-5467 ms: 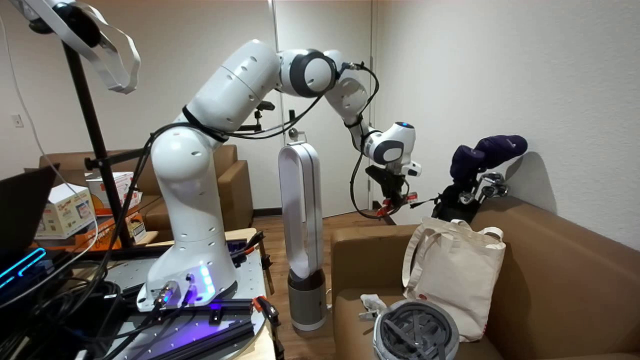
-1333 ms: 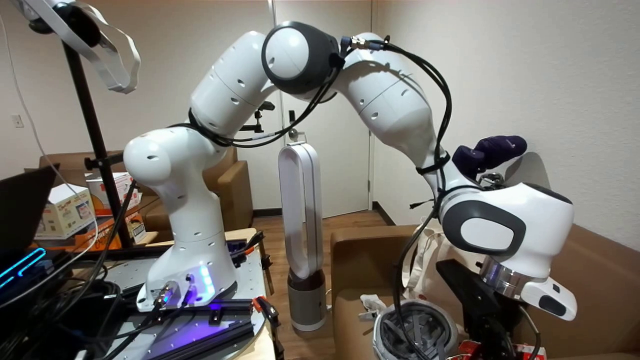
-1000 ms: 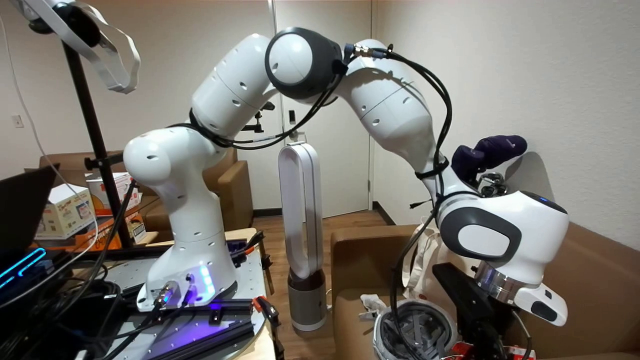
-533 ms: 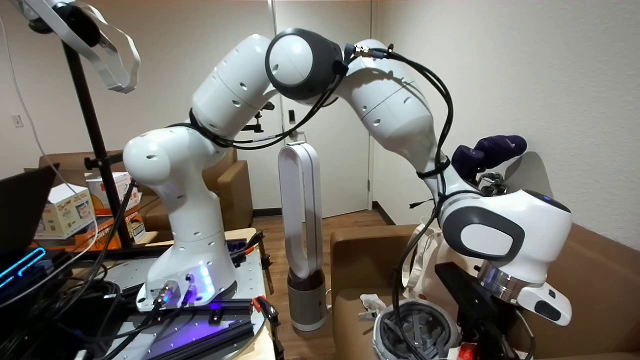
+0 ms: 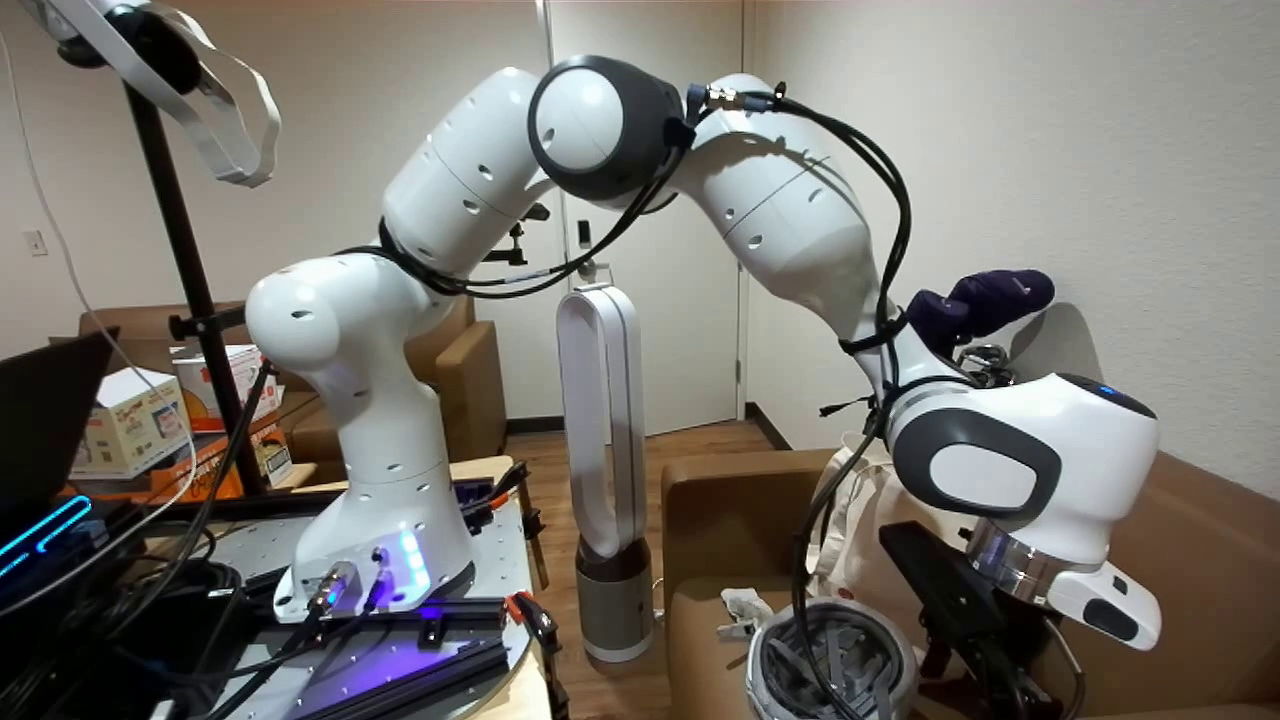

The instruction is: Put the orange box on the other armrest of the couch

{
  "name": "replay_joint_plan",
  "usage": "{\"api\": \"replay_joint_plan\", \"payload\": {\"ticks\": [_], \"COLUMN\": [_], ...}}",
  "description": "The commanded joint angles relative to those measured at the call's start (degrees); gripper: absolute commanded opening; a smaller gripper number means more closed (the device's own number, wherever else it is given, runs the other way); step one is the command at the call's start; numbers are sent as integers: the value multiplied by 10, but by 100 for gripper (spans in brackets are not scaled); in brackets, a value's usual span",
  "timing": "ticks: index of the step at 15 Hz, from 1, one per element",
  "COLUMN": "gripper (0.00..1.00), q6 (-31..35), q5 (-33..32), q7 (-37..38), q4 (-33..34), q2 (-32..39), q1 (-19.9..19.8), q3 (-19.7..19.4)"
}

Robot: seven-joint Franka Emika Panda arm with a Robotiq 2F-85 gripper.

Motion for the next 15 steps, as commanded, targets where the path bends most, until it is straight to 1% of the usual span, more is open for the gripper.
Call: {"api": "replay_joint_plan", "payload": {"ticks": [1, 3, 5, 7, 10, 13, 15], "gripper": [100, 100, 100, 100, 100, 100, 100], "q6": [-14, -30, -47, -90, -125, -96, -55], "q5": [14, 17, 17, 17, 17, 38, 76], "q7": [5, -12, -15, -37, -42, -12, -7], "q4": [-4, -14, -28, -36, -57, -110, -154], "q2": [-24, -47, -75, -105, -142, -182, -206], "q1": [-13, -15, -7, -5, 15, 37, 44], "q3": [15, 25, 32, 46, 56, 61, 66]}}
